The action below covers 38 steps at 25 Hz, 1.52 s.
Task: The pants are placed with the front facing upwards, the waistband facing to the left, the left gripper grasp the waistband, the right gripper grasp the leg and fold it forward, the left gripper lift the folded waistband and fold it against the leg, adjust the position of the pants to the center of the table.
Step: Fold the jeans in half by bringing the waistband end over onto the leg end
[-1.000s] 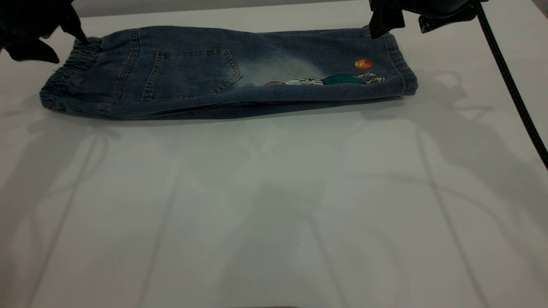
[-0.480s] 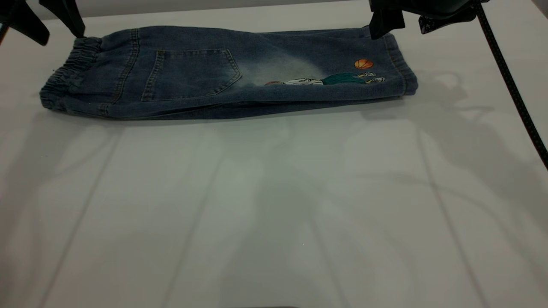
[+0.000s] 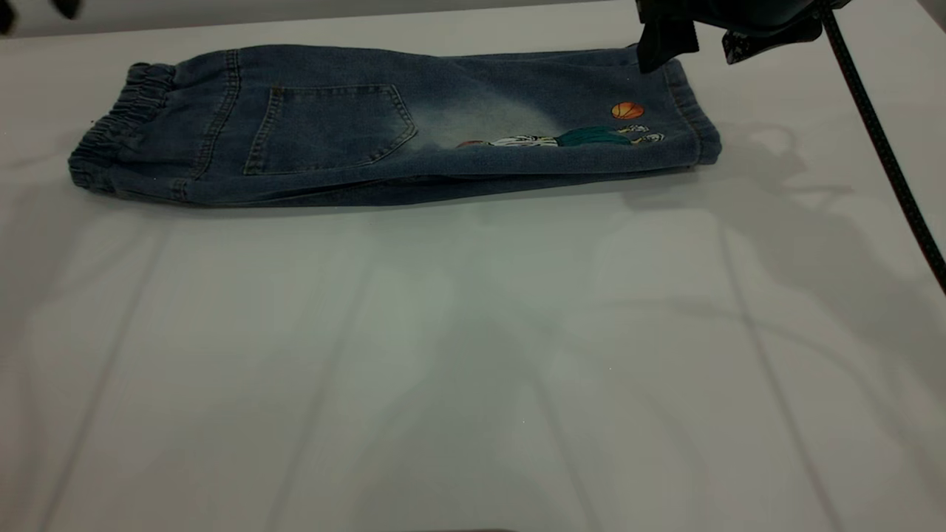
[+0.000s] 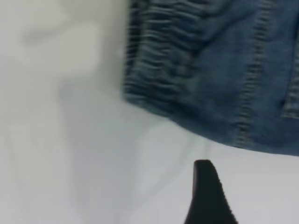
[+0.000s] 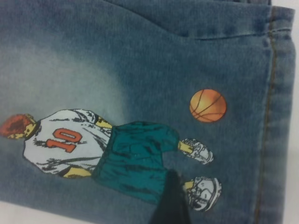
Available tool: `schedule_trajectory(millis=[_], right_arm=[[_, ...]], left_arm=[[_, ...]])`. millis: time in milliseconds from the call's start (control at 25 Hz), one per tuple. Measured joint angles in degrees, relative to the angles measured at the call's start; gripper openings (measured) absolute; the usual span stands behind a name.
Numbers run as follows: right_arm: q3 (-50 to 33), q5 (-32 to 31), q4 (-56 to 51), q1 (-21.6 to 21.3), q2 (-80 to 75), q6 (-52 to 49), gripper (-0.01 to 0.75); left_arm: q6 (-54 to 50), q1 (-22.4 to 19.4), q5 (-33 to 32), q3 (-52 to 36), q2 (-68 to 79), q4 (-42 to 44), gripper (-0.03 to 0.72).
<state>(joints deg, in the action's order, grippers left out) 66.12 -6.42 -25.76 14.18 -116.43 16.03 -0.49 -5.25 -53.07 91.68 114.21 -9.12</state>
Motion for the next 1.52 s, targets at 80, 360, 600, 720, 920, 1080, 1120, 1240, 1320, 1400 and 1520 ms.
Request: schedule_trajectory(millis=[80, 360, 600, 720, 920, 1080, 1120, 1240, 1320, 1400, 1520], right_arm=[[0.0, -0.7, -0.1, 0.0, 0.0, 0.0, 0.549], [0.0, -1.8, -2.4, 0.0, 0.0, 0.0, 0.549], [0.0, -4.6, -3.3, 0.1, 0.0, -0.1, 0.549], [0.0, -4.8, -3.4, 0.1, 0.0, -0.1, 0.549], [0.0, -5.0, -3.4, 0.1, 0.0, -0.1, 0.549], [0.0, -5.0, -3.5, 0.1, 0.0, -0.1, 0.549], [0.0, -5.0, -3.6, 0.1, 0.0, -0.1, 0.549], [0.0, -5.0, -3.9, 0.1, 0.0, -0.1, 0.549], [0.0, -5.0, -4.0, 0.1, 0.0, -0.1, 0.549], [0.0, -5.0, -4.0, 0.1, 0.0, 0.0, 0.549], [0.0, -5.2, -4.0, 0.1, 0.0, 0.0, 0.549]], left_arm=[[0.5, -2.1, 0.1, 0.3, 0.3, 0.2, 0.408], [4.6, -4.7, 4.5, 0.4, 6.8, 0.1, 0.408], [7.8, -4.7, 14.9, 0.4, 12.5, -4.0, 0.408], [10.6, -4.6, 17.8, 0.4, 14.7, -8.3, 0.408], [18.7, -4.4, 19.8, 0.8, 18.0, -16.1, 0.408], [23.9, -4.3, 21.1, 0.8, 19.5, -17.9, 0.408], [24.6, -4.3, 21.2, 0.8, 19.6, -17.9, 0.408], [25.3, -4.3, 21.4, 0.9, 19.7, -17.7, 0.408], [25.4, -4.3, 21.2, 0.9, 19.7, -16.9, 0.408], [25.4, -4.3, 20.9, 0.9, 19.7, -14.8, 0.408], [25.3, -4.2, 20.6, 0.9, 19.8, -12.7, 0.408]])
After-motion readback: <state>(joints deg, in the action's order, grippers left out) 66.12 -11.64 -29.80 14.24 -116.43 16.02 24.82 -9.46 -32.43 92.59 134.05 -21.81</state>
